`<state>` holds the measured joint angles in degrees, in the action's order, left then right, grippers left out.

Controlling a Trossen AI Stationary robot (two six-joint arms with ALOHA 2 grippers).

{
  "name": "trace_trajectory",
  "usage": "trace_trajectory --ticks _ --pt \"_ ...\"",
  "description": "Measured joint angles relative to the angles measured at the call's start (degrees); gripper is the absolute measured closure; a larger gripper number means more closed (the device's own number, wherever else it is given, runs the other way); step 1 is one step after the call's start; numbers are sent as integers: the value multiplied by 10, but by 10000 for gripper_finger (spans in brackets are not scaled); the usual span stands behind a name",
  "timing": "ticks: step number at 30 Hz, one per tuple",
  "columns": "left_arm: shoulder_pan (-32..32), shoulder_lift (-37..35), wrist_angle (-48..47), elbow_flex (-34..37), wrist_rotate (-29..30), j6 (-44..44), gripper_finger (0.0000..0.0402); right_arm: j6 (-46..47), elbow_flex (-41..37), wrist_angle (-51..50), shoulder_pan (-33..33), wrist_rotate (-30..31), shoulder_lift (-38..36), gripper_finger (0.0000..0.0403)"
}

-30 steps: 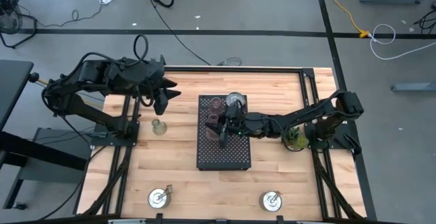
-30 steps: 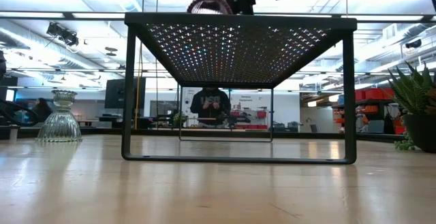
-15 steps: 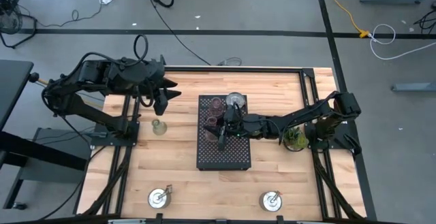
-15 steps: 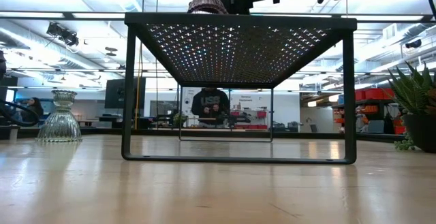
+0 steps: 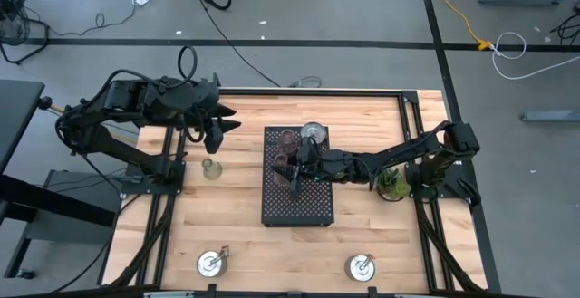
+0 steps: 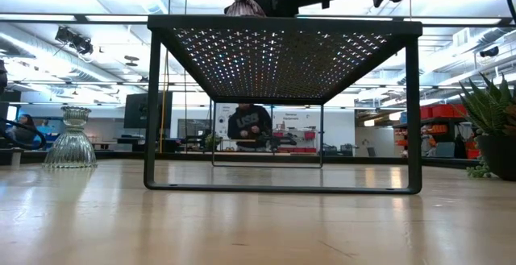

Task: Pick & Place candle stick holders
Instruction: Put the pink candle holder on the shelf

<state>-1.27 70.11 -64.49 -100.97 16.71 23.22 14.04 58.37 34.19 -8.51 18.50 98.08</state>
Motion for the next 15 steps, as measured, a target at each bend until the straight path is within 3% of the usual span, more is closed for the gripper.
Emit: trace_trajectory --ticks 15 --pt "0 0 0 0 0 0 223 4 0 8 2 31 2 280"
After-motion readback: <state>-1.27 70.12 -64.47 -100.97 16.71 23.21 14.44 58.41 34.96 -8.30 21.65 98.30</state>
